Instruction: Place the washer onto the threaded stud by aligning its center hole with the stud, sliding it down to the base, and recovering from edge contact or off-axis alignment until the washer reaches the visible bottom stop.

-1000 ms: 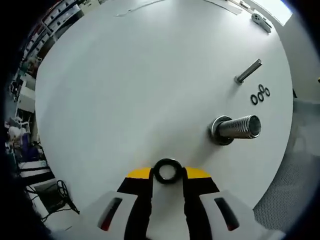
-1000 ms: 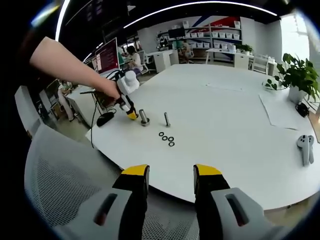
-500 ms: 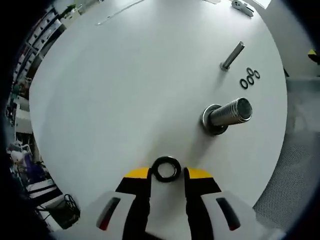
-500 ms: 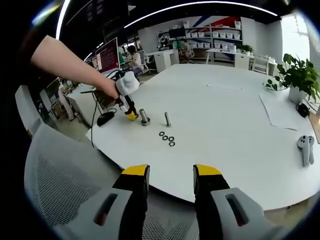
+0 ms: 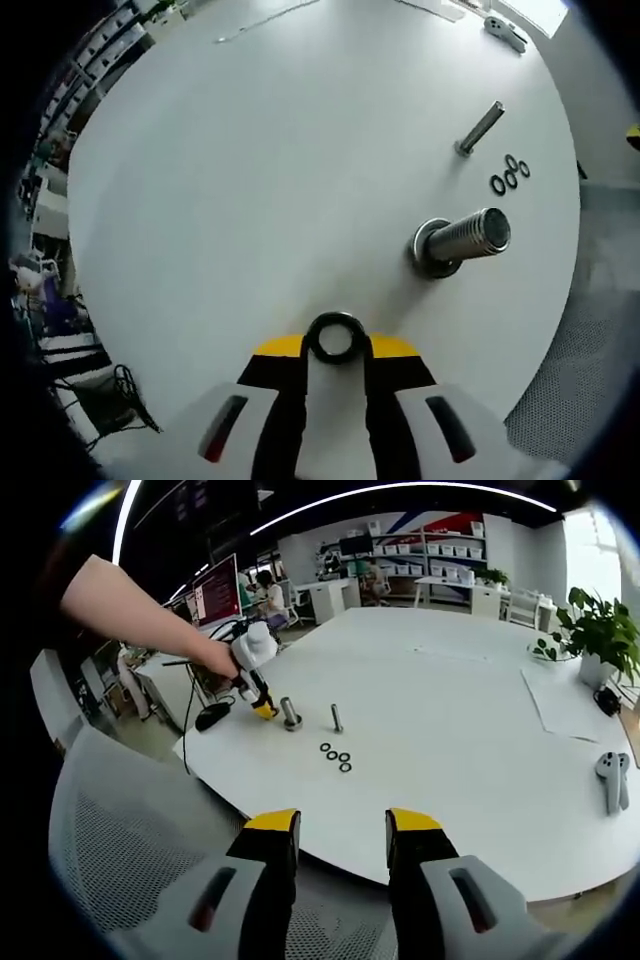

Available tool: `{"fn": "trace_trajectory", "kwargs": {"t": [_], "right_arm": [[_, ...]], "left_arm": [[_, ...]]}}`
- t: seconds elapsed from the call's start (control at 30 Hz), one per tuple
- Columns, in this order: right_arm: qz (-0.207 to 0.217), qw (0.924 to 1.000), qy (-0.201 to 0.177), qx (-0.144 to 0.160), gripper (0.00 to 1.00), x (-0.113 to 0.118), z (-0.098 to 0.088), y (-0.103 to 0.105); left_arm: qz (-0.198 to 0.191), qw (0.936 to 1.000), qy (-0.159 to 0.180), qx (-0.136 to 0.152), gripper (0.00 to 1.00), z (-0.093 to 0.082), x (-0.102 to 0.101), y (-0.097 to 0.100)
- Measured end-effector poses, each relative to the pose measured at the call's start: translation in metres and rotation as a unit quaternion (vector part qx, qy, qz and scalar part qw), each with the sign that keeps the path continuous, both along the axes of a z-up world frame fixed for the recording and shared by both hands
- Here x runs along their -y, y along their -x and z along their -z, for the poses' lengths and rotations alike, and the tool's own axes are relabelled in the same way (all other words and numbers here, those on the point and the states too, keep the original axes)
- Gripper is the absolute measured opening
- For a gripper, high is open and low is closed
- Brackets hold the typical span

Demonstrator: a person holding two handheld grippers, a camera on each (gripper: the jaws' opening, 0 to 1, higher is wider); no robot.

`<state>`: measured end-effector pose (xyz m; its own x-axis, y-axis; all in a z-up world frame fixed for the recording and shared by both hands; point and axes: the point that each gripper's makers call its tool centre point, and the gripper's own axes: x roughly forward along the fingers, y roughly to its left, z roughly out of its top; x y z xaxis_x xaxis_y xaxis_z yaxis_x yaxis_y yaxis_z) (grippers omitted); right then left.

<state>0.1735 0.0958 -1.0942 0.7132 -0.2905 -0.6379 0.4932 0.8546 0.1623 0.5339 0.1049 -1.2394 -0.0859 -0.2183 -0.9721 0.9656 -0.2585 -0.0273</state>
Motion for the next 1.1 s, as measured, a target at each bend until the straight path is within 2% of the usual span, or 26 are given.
{"fn": "trace_trajectory", "kwargs": {"t": [0.1,0.13,0.17,0.2,0.3,0.37,0.43,0.5,0.63,0.7,0.97,1.0,1.1], "right_arm": [[-0.001,1.0,0.0,0.001,0.37,-0.001,-0.001,0.0],[-0.001,1.0,0.0,0.002,0.37,-0.001,-0.002,-0.001],[-0.001,1.0,0.0,0.003,0.37,-0.002,-0.003,-0.001],[-0.001,1.0,0.0,0.004,0.37,-0.002,-0.003,-0.001],[-0.003,1.0,0.0,0.004,0.37,-0.001,-0.003,-0.002],[-0.005,1.0,0.0,0.004,0.37,-0.002,-0.002,-0.002],[-0.008,1.0,0.0,0.003,0.37,-0.003,-0.002,-0.003],[-0.009,1.0,0.0,0.004,0.36,-0.002,-0.001,-0.003],[-0.011,0.9999,-0.002,0.012,0.36,-0.004,-0.004,-0.004],[-0.014,0.9998,-0.002,0.012,0.36,-0.004,-0.003,-0.005],[-0.019,0.9997,-0.004,0.014,0.36,-0.006,-0.004,-0.007],[-0.02,0.9997,-0.004,0.014,0.36,-0.006,-0.004,-0.007],[-0.019,0.9997,-0.005,0.014,0.36,-0.007,-0.004,-0.007]], "left_arm": [[0.019,0.9998,0.0,0.001,0.18,0.002,-0.006,-0.003],[0.05,0.9986,-0.005,0.018,0.18,-0.002,-0.011,0.002],[0.056,0.9982,-0.006,0.022,0.18,-0.002,-0.011,0.003],[0.064,0.9976,-0.005,0.024,0.18,0.001,-0.005,0.0],[0.042,0.999,-0.006,0.014,0.18,0.0,-0.011,0.009],[0.049,0.9987,-0.009,0.016,0.18,0.002,-0.012,0.009],[0.067,0.9975,-0.011,0.022,0.18,-0.003,-0.017,0.012],[0.072,0.997,-0.007,0.026,0.18,-0.001,-0.011,0.005],[0.068,0.9974,-0.003,0.022,0.18,-0.019,-0.015,0.021],[0.07,0.9973,-0.001,0.021,0.18,-0.018,-0.012,0.016],[0.087,0.9958,0.006,0.028,0.18,-0.037,-0.005,0.024],[0.085,0.996,0.007,0.027,0.19,-0.033,0.0,0.016],[0.086,0.9958,0.013,0.027,0.19,-0.05,-0.004,0.032]]}}
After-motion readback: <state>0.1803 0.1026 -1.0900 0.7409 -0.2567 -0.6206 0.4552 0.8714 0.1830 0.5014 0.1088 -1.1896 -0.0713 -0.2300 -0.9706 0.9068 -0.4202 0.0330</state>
